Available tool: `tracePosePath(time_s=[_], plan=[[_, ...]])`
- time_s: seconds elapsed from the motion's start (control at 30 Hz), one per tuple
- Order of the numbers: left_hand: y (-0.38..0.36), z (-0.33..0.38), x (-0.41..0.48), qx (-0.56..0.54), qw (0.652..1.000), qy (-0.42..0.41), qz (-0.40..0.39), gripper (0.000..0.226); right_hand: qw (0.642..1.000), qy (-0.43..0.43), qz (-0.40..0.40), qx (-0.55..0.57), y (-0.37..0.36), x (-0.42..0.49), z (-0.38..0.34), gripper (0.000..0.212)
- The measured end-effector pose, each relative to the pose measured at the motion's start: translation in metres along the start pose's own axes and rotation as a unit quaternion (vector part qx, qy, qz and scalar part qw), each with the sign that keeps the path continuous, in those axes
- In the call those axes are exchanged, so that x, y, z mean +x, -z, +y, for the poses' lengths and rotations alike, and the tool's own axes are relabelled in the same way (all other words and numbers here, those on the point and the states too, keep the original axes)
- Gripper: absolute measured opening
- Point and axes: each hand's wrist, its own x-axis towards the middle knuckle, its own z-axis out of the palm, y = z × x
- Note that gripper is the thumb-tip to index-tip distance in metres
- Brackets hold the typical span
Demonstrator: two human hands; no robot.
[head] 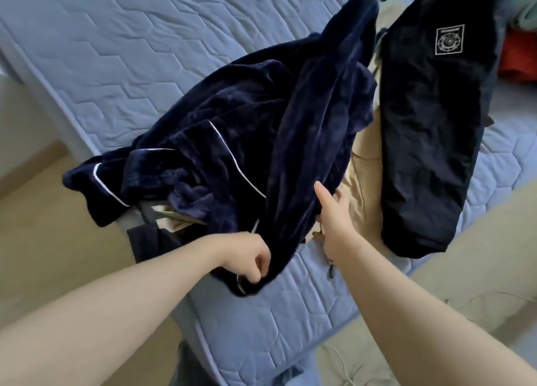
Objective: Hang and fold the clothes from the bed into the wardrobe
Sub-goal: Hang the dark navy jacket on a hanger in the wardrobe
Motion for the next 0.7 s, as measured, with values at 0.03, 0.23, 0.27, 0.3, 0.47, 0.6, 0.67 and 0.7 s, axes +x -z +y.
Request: tracePosePath(time_s=[0.03,0.23,0.27,0.3,0.47,0.6,0.67,0.7], plan=[[-0.008,0.000,-0.007,0.004,0.998,0.002,-0.057,0.018,1.000,0.028,-0.004,-0.005,-0.004,0.002,-0.003,0.075],[0.004,-0.018,-0.023,-0.381,0.892,0.034,0.241,0.016,0.979,0.131,-0.066,-0.142,-0.027,-0.017,0.001,0.064],[0.014,-0.022,-0.021,-0.475,0.815,0.049,0.330,0.012,0.977,0.123,-0.082,-0.154,-0.028,-0.024,0.009,0.061],[0.024,-0.025,-0.018,-0.553,0.748,0.056,0.361,0.005,0.974,0.102,-0.112,-0.167,-0.028,-0.032,0.018,0.059],[0.038,-0.015,0.004,-0.536,0.747,0.065,0.387,0.073,0.927,-0.064,-0.268,-0.254,-0.013,-0.065,0.056,0.046],[0.006,-0.009,-0.001,-0.420,0.846,0.080,0.319,0.050,0.985,-0.024,-0.113,-0.127,-0.011,-0.054,0.048,0.013],[-0.015,-0.014,-0.010,-0.385,0.888,0.062,0.243,0.036,0.999,0.017,-0.034,-0.019,-0.012,-0.040,0.035,0.038],[-0.023,-0.016,-0.016,-0.372,0.901,0.053,0.215,0.031,0.999,0.043,-0.027,-0.002,-0.015,-0.033,0.028,0.052]])
